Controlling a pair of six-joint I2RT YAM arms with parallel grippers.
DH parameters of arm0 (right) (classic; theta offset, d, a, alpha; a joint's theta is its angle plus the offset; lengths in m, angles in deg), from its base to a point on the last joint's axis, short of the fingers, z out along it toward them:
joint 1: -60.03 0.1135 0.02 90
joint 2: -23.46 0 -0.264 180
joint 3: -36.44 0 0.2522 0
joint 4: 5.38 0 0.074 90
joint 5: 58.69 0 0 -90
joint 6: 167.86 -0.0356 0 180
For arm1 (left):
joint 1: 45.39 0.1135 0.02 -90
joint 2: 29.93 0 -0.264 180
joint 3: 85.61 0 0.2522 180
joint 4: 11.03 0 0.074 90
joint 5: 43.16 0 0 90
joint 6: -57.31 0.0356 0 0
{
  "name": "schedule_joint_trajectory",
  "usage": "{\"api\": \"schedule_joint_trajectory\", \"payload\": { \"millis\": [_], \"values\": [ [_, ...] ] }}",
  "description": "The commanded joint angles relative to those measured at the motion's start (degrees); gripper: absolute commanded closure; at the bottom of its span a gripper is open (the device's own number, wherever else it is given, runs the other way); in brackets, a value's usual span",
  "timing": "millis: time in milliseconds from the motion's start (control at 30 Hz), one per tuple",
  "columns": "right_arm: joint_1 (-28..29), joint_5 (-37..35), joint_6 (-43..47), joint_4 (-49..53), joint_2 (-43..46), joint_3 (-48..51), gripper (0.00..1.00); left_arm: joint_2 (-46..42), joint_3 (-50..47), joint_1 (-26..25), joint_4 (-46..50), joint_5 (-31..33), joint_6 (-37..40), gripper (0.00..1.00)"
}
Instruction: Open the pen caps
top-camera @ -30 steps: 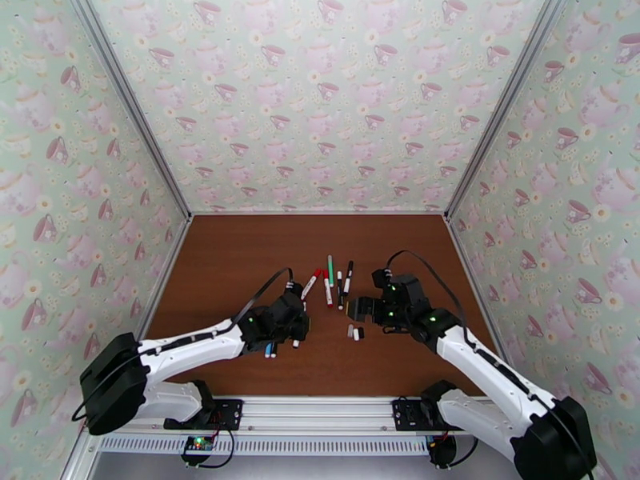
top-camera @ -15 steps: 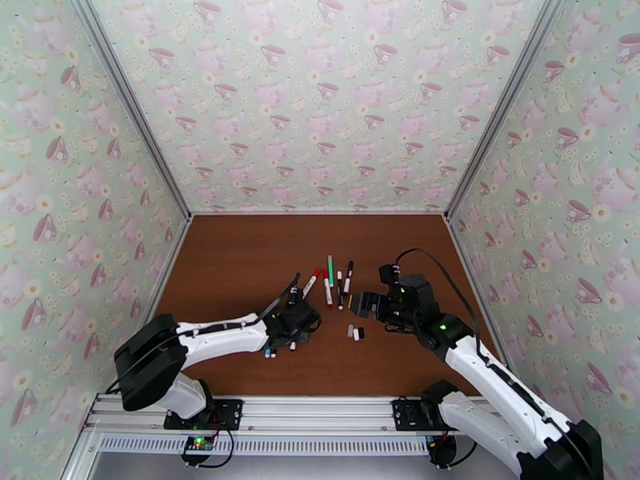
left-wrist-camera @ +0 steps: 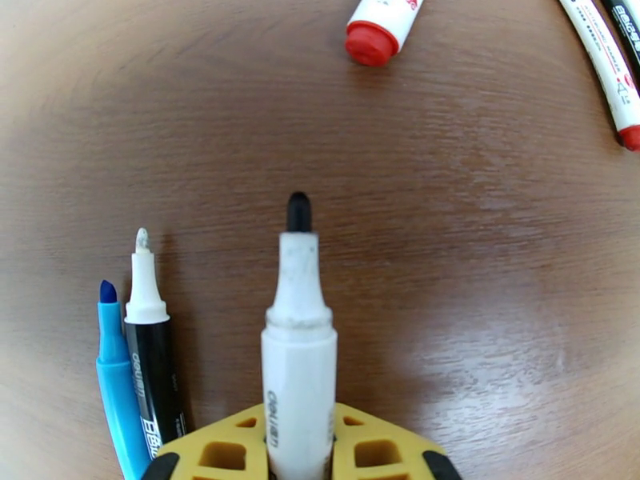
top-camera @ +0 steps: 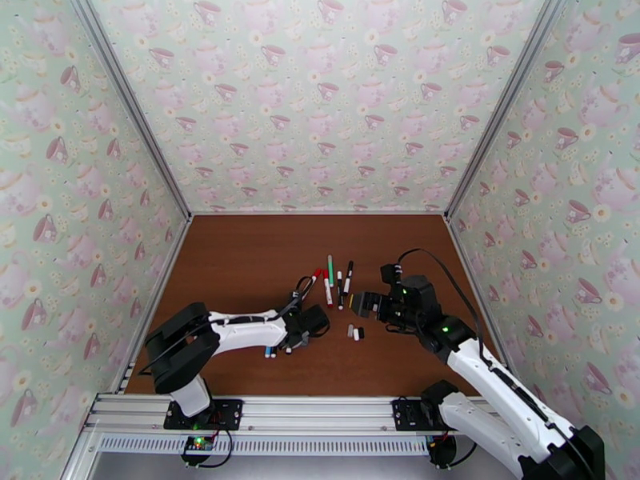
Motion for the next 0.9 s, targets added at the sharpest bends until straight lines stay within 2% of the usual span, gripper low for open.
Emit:
{"api": "schedule_joint_trajectory", "payload": {
  "millis": [0, 400, 533, 867],
  "values": [
    [0.3, -1.2, 0.2, 1.1, 0.0, 0.7, 0.0, 1.5, 1.0, -0.3, 3.0, 1.6, -1.1, 0.86],
    [0.2, -1.4, 0.6, 0.8, -0.5, 0.2, 0.0, 1.1, 2.5, -0.6, 8.2, 2.9, -2.4, 0.71],
    [0.2, -0.8, 1.0, 0.8, -2.9, -0.1, 0.0, 1.4, 4.7, -0.6, 10.3, 3.3, -2.0, 0.71],
    [0.3, -1.1, 1.1, 1.1, -2.6, 0.0, 0.0, -1.6, 7.8, 0.2, 14.6, 3.9, -1.1, 0.71]
  ]
}}
